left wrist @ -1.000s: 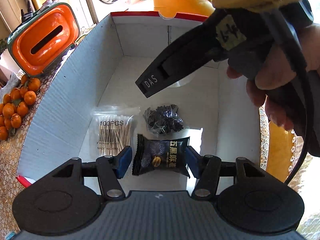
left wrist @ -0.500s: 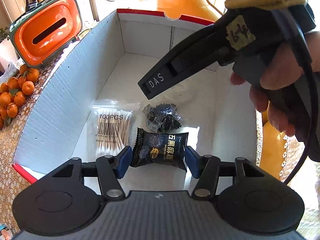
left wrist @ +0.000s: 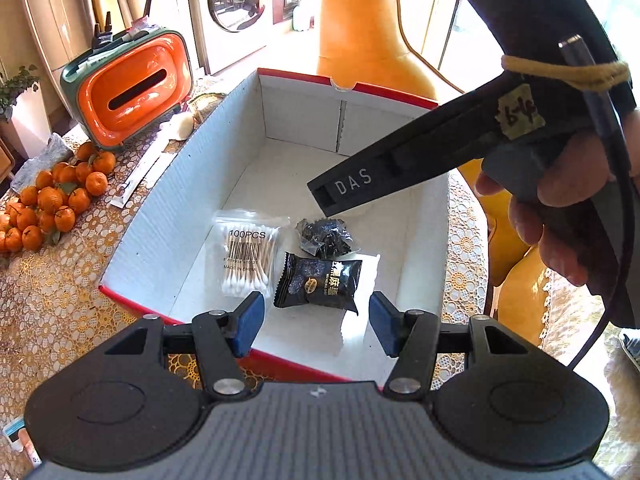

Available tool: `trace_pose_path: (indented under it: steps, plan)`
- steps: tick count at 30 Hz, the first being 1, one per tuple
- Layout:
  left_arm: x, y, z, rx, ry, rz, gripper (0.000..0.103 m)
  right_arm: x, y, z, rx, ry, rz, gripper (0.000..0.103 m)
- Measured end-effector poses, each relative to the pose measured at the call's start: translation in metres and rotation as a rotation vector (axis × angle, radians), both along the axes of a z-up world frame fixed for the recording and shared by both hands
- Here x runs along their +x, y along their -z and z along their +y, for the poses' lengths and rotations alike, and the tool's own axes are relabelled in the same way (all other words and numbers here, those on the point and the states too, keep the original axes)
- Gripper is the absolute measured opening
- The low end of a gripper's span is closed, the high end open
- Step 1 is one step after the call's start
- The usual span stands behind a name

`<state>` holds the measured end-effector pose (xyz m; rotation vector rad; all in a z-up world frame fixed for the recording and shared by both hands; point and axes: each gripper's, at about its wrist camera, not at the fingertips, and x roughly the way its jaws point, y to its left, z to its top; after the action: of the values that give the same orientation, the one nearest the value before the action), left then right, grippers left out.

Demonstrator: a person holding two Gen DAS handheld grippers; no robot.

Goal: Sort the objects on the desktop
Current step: 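Withdraw both tools from the box back toward the table items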

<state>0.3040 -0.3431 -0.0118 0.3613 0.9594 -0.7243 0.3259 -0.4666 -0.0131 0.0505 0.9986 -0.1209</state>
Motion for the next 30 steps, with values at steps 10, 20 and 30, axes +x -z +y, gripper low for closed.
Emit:
trace_pose_path:
  steps: [10,20,30]
  plan:
    - [-0.034,-0.032,0.035,-0.049,-0.022,-0.022,0.056,-0.038,-0.024,0.027,0.011,-0.031,-0.034,0.065]
    - [-0.075,-0.05,0.069,-0.092,-0.032,-0.039,0.056,-0.085,-0.039,0.051,0.047,-0.075,-0.097,0.065]
    - [-0.11,-0.067,0.095,-0.131,-0.041,-0.07,0.056,-0.12,-0.059,0.072,0.059,-0.088,-0.165,0.065]
